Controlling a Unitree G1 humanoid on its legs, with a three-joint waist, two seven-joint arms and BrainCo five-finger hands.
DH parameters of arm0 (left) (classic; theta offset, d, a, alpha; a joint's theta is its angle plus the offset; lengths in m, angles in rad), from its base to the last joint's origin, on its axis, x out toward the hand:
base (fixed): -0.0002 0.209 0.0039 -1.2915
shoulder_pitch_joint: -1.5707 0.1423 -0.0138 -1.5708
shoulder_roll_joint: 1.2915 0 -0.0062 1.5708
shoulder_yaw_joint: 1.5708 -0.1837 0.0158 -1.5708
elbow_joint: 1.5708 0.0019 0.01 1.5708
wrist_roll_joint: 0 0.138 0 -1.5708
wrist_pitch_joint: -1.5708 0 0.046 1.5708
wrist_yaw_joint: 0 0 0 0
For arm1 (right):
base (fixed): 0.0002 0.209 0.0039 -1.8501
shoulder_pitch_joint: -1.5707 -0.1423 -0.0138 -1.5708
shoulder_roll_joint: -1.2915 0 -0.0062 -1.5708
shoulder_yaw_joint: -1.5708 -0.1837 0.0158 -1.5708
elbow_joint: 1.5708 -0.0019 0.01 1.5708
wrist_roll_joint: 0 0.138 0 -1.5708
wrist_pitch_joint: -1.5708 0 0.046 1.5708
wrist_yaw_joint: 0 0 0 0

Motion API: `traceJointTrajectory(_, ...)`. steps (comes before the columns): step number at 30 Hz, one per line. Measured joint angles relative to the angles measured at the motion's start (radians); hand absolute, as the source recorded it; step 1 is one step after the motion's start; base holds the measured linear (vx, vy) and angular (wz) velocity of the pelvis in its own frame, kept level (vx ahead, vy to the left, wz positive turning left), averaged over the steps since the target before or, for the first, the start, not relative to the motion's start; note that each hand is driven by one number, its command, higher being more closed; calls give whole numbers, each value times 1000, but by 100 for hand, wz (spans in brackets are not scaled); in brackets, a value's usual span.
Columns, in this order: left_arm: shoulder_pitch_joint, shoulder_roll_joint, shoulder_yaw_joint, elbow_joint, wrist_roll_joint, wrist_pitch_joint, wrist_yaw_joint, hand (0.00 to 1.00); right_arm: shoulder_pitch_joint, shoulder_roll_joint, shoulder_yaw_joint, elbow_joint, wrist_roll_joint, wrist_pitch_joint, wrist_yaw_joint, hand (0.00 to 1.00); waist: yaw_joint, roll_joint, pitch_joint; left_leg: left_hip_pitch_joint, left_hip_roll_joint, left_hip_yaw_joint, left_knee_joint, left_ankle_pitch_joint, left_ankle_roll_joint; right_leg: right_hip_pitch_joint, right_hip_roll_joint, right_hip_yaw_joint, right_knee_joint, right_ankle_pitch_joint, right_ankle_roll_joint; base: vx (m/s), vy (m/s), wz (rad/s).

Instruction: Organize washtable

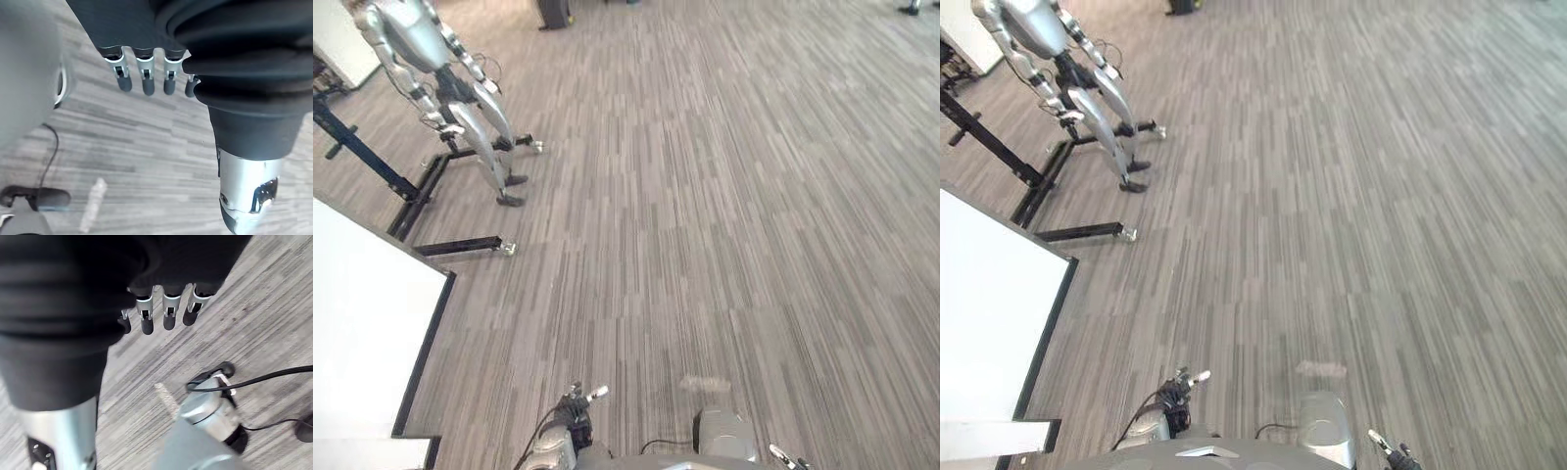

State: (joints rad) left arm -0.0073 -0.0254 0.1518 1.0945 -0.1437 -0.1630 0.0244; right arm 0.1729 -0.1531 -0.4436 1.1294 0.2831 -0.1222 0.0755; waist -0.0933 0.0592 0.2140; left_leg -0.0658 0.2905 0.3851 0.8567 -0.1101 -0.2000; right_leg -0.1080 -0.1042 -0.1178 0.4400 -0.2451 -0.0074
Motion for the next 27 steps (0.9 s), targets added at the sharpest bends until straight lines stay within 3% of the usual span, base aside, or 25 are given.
traceJointTrajectory(2,-1,-1,9,-3,-1,-9,-5,0,-27,-2,-3,-1,2,-4,-2,0,2,0,0,-40,-8,10,-54,-17,25,33,12,15,-38,3,-3,200,28,-29)
traceJointTrajectory(3,-2,0,14,-8,-3,-10,-5,0,-43,1,1,-3,3,-4,-3,0,13,-3,-2,-49,-16,20,-175,-34,51,42,18,37,-52,6,-2,182,58,-42)
traceJointTrajectory(5,-7,-1,18,-11,-5,-8,-4,0,-52,10,10,-17,3,-4,-4,0,35,-10,-6,-27,-54,1,-394,-39,60,39,15,70,-57,9,3,-9,39,-63)
traceJointTrajectory(6,-4,-9,36,-12,-3,-9,-3,0,-59,10,31,-24,1,-6,-4,0,52,-8,-13,19,-105,-52,-621,60,70,28,19,106,-50,2,24,-79,92,-72)
traceJointTrajectory(7,-4,-10,43,-2,-2,-9,-2,0,-61,7,44,-28,1,-6,-3,0,50,-2,-17,25,-113,-61,-668,114,79,23,24,113,-43,-5,36,24,180,-53)
traceJointTrajectory(8,-10,0,45,9,-2,-4,0,0,-63,18,51,-28,1,-6,-1,0,44,-2,-30,49,-128,-54,-704,96,88,25,15,119,-42,-10,49,119,237,-4)
traceJointTrajectory(9,-12,9,43,24,2,2,-2,0,-52,40,54,-25,1,-4,0,0,36,-34,-51,61,-162,-49,-756,109,100,23,-10,117,-72,-3,67,154,218,5)
traceJointTrajectory(13,-12,48,33,46,2,6,-4,0,-49,57,67,12,1,-2,4,0,44,-73,-79,86,-208,-37,-811,114,109,59,-44,124,-154,24,105,116,167,0)
traceJointTrajectory(21,13,81,-5,66,-47,2,-14,0,-38,54,81,51,-37,2,16,0,49,-70,-105,122,-232,-74,-890,147,128,113,-48,86,-232,56,111,28,38,11)
traceJointTrajectory(27,17,98,-11,81,-47,3,-19,0,-36,47,134,52,-80,2,32,0,51,-88,-114,128,-234,-101,-940,186,135,128,-41,61,-269,85,112,-45,8,12)
